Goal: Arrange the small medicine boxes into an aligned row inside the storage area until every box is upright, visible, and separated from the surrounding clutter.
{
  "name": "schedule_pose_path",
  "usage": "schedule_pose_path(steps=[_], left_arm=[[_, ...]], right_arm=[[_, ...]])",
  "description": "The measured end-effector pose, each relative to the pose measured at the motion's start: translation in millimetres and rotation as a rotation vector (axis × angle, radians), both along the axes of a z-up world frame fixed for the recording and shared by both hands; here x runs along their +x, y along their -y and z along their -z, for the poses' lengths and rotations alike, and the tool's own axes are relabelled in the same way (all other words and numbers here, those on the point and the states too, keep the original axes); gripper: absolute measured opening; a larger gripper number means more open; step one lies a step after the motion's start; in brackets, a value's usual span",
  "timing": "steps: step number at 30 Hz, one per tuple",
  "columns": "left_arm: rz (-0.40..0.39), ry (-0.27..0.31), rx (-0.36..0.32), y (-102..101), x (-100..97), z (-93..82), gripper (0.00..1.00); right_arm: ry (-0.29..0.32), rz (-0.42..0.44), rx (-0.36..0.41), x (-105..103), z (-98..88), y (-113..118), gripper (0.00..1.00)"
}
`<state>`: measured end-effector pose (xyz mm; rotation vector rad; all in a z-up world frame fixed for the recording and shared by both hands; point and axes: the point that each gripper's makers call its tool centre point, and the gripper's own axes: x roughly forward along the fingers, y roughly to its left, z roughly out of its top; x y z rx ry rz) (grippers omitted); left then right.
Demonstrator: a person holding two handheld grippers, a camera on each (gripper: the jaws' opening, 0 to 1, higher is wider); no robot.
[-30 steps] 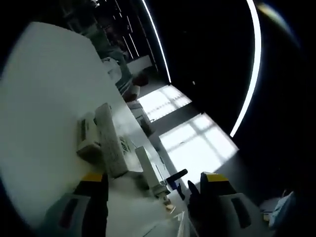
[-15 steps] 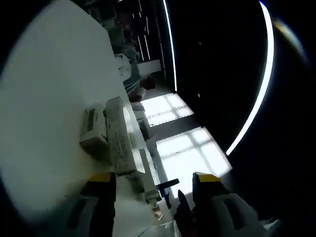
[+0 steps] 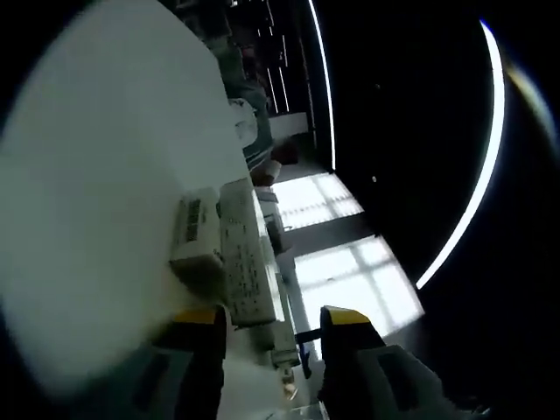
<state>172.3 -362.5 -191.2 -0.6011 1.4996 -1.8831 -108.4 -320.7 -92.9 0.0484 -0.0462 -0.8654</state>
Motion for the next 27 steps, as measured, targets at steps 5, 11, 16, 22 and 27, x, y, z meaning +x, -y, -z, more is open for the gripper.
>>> schedule_pose_path(steps=[5, 11, 16, 22, 27], left_arm=[[-0.009, 0.033, 0.012, 8.9, 5.9, 4.5, 0.34], [-0.001, 0.045, 0.002, 4.0, 1.6, 8.2, 0.2], [0.016, 0.053, -0.08, -4.0, 1.9, -6.2, 0.18], [0.037, 0.014, -0.176, -13.5, -4.3, -27.4, 0.18], [0.056, 0.021, -0.265, -21.6, -9.3, -42.4, 0.18]], right_arm=[[0.024, -0.008, -0.023, 1.0, -5.5, -3.6, 0.85], [0.025, -0.007, -0.028, 1.2, -5.9, -3.3, 0.85], [0.02, -0.011, -0.025, 2.4, -5.0, -2.9, 0.84], [0.054, -0.063, -0.004, 18.1, -1.0, -7.1, 0.84], [0.045, -0.095, 0.014, 30.9, 6.7, -10.1, 0.84]])
